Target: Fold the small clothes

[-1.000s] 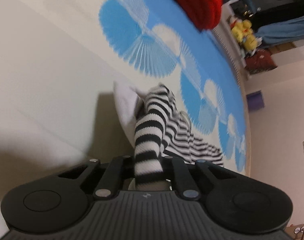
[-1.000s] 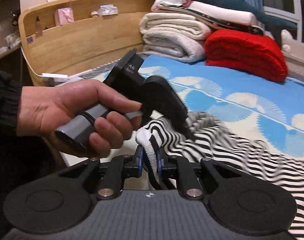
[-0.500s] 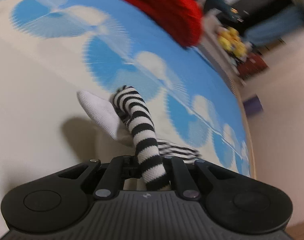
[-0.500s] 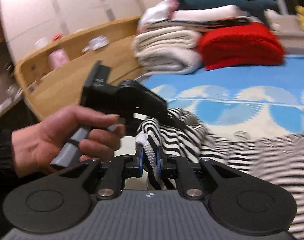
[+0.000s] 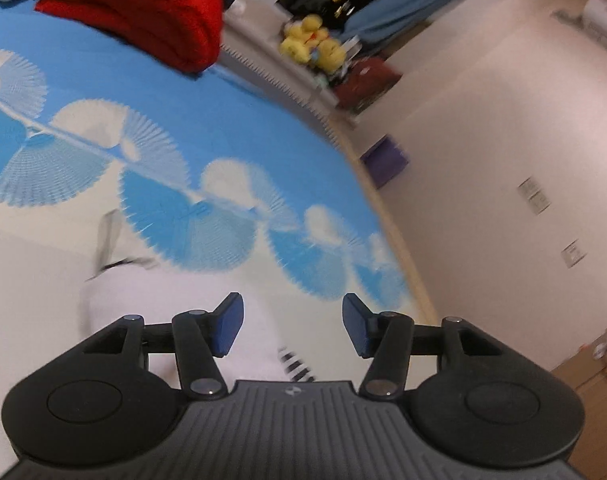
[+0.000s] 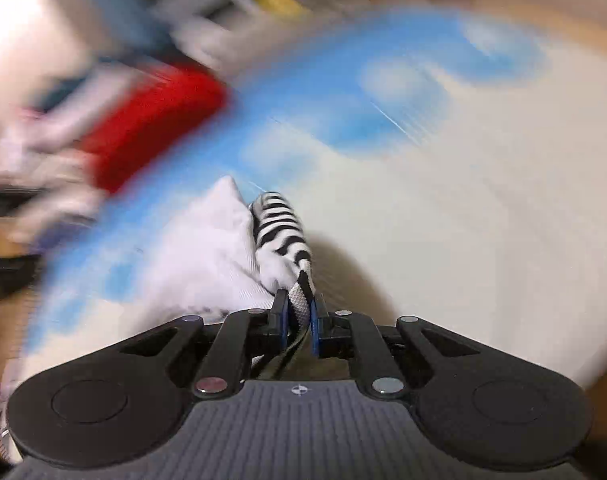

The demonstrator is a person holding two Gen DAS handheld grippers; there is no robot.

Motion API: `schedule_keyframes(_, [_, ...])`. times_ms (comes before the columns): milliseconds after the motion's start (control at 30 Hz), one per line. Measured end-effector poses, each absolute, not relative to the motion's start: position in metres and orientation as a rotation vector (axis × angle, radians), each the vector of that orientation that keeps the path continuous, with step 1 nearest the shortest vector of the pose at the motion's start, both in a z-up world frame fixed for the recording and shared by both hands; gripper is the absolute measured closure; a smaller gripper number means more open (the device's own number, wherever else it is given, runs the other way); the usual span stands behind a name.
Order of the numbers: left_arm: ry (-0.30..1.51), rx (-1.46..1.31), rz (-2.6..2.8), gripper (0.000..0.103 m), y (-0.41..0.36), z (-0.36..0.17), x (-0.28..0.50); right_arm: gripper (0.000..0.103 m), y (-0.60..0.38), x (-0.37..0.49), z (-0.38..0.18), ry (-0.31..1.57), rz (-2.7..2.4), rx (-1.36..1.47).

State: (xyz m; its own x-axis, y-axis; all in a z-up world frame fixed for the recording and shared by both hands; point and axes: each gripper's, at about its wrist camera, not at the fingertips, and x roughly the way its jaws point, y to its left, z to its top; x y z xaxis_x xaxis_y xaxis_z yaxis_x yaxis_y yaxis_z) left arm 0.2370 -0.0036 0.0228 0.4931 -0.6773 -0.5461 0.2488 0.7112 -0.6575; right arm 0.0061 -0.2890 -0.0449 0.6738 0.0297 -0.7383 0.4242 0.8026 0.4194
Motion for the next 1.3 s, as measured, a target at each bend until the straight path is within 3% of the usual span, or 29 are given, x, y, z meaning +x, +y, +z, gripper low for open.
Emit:
schedule_keyframes(133, [0.974, -0.437, -0.584, 0.045, 0.002, 0.01, 0.238, 0.086, -0.313, 0.007, -0.068, 0.888, -0.309, 0.752])
schedule_keyframes(200, [0.999, -0.397, -0.59, 0.045, 0.003, 0.008, 0.24, 0.073, -0.313, 0.014, -0.049, 0.838, -0.286, 0.692])
schedule_keyframes(267, [1.031, -0.357, -0.612, 0.045, 0.002, 0.004, 0.239, 0.05, -0.316, 0.023, -0.027, 0.773, -0.252, 0.637])
schedule_keyframes(367, [1.048, -0.24, -0.631, 0.045, -0.003, -0.001, 0.23, 0.031, -0.318, 0.052, -0.005, 0.74, -0.135, 0.517])
schedule_keyframes(633, [1.089, 0.017, -0.767, 0.045, -0.023, -0.016, 0.195, 0.031, -0.307, 0.139, -0.066, 1.027, 0.168, 0.58])
schedule_keyframes(733, [1.112, 0.097, -0.804, 0.045, -0.03, -0.026, 0.186, 0.035, -0.312, 0.144, -0.096, 1.105, 0.15, 0.693])
schedule_keyframes(800, [1.114, 0.12, -0.818, 0.045, -0.034, -0.029, 0.183, 0.06, -0.316, 0.146, -0.103, 1.099, 0.153, 0.718])
schedule_keyframes(833, [1.112, 0.121, -0.828, 0.046, -0.036, -0.03, 0.183, 0.093, -0.317, 0.144, -0.101, 1.089, 0.181, 0.737])
schedule_keyframes(1067, [1.159, 0.115, -0.98, 0.047, -0.056, -0.041, 0.175, 0.094, -0.341, 0.1, -0.032, 0.733, 0.346, 0.826])
schedule_keyframes(1133, [1.224, 0.262, -1.012, 0.048, -0.073, -0.061, 0.164, 0.094, -0.341, 0.098, -0.035, 0.797, 0.289, 0.729])
schedule_keyframes(1300, [1.23, 0.474, -1.019, 0.05, -0.088, -0.088, 0.144, 0.094, -0.333, 0.113, -0.103, 1.188, 0.009, 0.567])
